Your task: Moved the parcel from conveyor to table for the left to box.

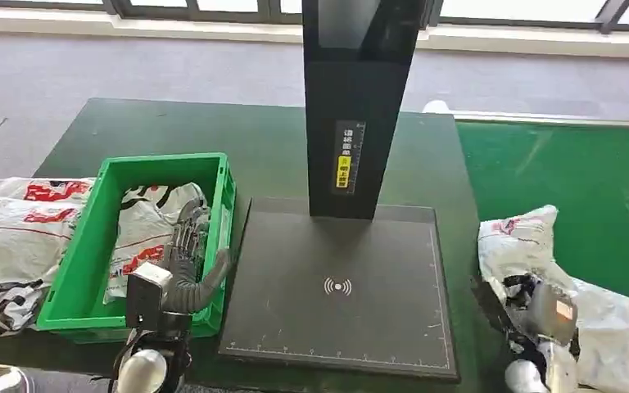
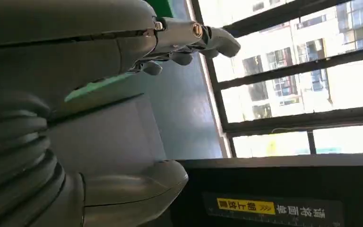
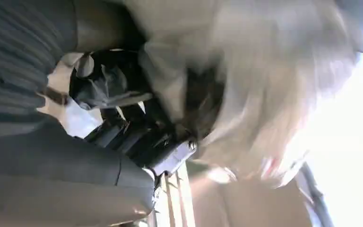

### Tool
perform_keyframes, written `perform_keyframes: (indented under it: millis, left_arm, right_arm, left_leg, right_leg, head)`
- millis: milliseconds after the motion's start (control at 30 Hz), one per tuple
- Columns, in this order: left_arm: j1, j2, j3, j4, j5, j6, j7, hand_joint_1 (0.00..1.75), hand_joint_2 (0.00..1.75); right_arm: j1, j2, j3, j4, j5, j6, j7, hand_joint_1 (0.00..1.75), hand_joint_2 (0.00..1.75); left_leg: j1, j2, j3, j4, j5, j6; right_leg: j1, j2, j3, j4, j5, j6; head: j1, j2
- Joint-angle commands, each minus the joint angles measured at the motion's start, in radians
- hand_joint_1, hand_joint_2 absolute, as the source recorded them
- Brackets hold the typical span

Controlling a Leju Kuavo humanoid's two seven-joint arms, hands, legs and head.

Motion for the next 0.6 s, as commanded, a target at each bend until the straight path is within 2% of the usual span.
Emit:
perform_keyframes:
  millis: [33,67,167,267,467,600]
  left_arm:
    - [0.016,0.002,0.027,0.003,-0.009,0.01,0.002,0.0,1.75]
    - [0.015,0.002,0.028,0.004,-0.009,0.01,0.002,0.0,1.75]
    - [0.015,0.002,0.028,0.004,-0.009,0.01,0.002,0.0,1.75]
    - [0.015,0.002,0.028,0.004,-0.009,0.01,0.002,0.0,1.75]
    - [0.009,0.004,0.025,0.008,-0.012,0.011,0.001,0.0,1.75]
    - [-0.005,0.002,0.024,0.016,-0.013,0.008,0.0,0.0,1.75]
  right_arm:
    - [0.229,0.077,0.314,-0.816,0.016,-0.017,-0.068,1.75,1.75]
    - [0.226,0.077,0.308,-0.807,0.008,-0.017,-0.079,1.75,1.75]
    - [0.223,0.078,0.303,-0.798,0.0,-0.017,-0.088,1.75,1.75]
    - [0.223,0.078,0.303,-0.798,0.0,-0.017,-0.088,1.75,1.75]
    - [0.229,0.09,0.297,-0.799,-0.012,-0.017,-0.121,1.75,1.75]
    - [0.211,0.062,0.338,-0.753,-0.037,0.0,-0.092,1.75,1.75]
  left_leg:
    - [-0.002,0.011,0.0,-0.001,-0.003,-0.003]
    - [-0.002,0.014,0.0,-0.001,-0.001,-0.002]
    - [0.001,0.004,0.003,-0.002,0.0,-0.001]
    - [0.002,0.008,0.002,-0.002,-0.001,-0.001]
    - [0.0,0.005,0.003,-0.002,0.0,0.0]
    - [0.001,0.005,0.003,-0.001,0.0,-0.001]
  right_leg:
    - [0.0,0.01,-0.009,0.003,-0.001,-0.004]
    - [0.0,0.012,-0.012,0.002,0.0,-0.003]
    - [-0.001,0.0,-0.005,0.0,-0.005,-0.005]
    - [0.0,0.005,-0.006,0.0,-0.003,-0.005]
    - [-0.002,0.003,-0.005,-0.001,-0.002,-0.003]
    - [-0.002,0.003,-0.004,-0.001,-0.001,-0.002]
  head:
    - [-0.002,0.0]
    - [-0.003,0.0]
    - [-0.002,0.0]
    - [-0.002,0.0]
    - [-0.002,0.0]
    - [-0.002,0.0]
